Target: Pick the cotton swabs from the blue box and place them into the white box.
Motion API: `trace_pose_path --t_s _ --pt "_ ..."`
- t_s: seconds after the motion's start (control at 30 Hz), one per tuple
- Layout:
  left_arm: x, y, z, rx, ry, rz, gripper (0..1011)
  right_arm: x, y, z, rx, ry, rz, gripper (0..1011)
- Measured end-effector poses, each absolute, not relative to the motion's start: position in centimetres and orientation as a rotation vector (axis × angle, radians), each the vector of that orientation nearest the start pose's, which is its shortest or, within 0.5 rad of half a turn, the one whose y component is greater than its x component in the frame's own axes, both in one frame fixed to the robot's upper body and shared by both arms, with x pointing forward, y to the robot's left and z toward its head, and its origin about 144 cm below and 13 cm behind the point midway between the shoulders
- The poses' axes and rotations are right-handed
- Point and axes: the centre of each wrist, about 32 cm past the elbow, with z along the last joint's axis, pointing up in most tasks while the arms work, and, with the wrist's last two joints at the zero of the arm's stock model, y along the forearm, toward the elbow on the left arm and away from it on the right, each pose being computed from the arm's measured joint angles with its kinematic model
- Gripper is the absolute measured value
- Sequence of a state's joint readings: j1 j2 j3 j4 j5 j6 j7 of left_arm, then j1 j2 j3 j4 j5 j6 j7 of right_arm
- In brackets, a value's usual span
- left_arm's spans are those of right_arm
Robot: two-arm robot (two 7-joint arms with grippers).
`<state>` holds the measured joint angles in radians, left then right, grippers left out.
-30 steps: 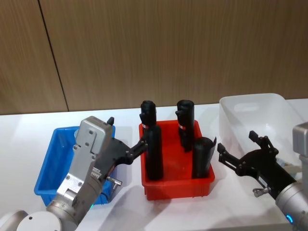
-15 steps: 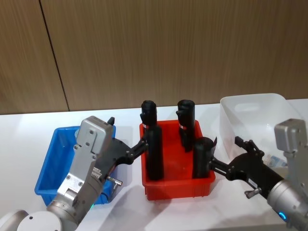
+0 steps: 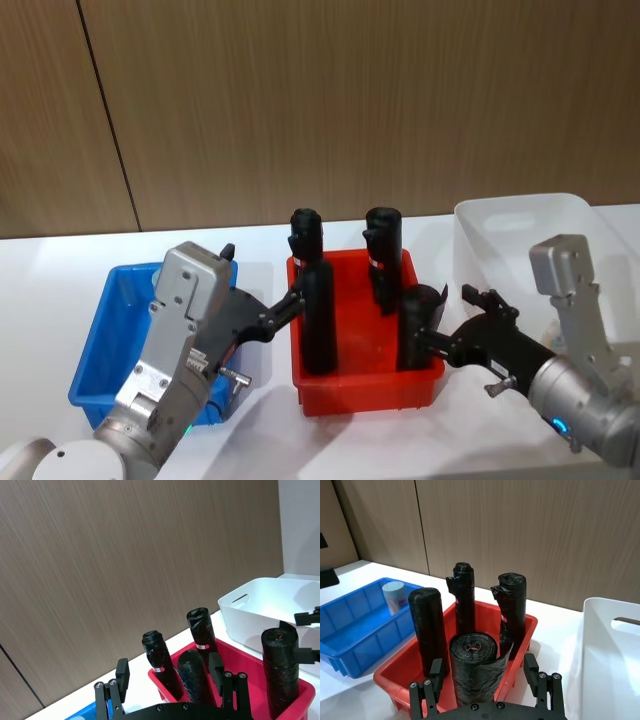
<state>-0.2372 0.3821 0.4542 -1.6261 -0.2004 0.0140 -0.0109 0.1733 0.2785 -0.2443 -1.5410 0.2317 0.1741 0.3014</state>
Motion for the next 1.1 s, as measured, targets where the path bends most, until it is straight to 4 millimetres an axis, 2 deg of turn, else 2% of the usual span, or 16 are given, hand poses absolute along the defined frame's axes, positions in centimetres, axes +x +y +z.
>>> trace_pose_path --t_s 0.63,0.77,0.93,0.97,1.0,1.03,1.07,1.1 --pt "49.2 19.8 120.4 0.061 -0.268 1.124 1004 52.6 -22.9 117.7 -0.158 0.058 -0.991 979" --pt "49.2 19.8 120.4 0.061 -0.268 1.124 1004 53.0 -22.8 117.7 -0.159 0.063 -0.987 907" --pt "49.2 19.8 120.4 0.061 -0.268 1.124 1004 53.3 -22.8 117.7 -0.160 0.069 -0.980 744" --pt "49.2 19.8 120.4 0.061 -0.268 1.124 1004 53.3 -22.8 117.7 -0.159 0.070 -0.979 744" --pt "49.2 19.8 120.4 0.061 -0.268 1.124 1004 53.4 -22.7 117.8 -0.158 0.071 -0.977 683" --pt "49.2 19.8 120.4 0.061 -0.268 1.124 1004 53.4 -22.7 117.8 -0.158 0.071 -0.976 683" --pt "49.2 19.8 120.4 0.061 -0.268 1.124 1004 53.4 -22.7 117.8 -0.158 0.072 -0.975 606" --pt "49.2 19.8 120.4 0.061 -0.268 1.124 1004 53.4 -22.7 117.8 -0.158 0.073 -0.974 606"
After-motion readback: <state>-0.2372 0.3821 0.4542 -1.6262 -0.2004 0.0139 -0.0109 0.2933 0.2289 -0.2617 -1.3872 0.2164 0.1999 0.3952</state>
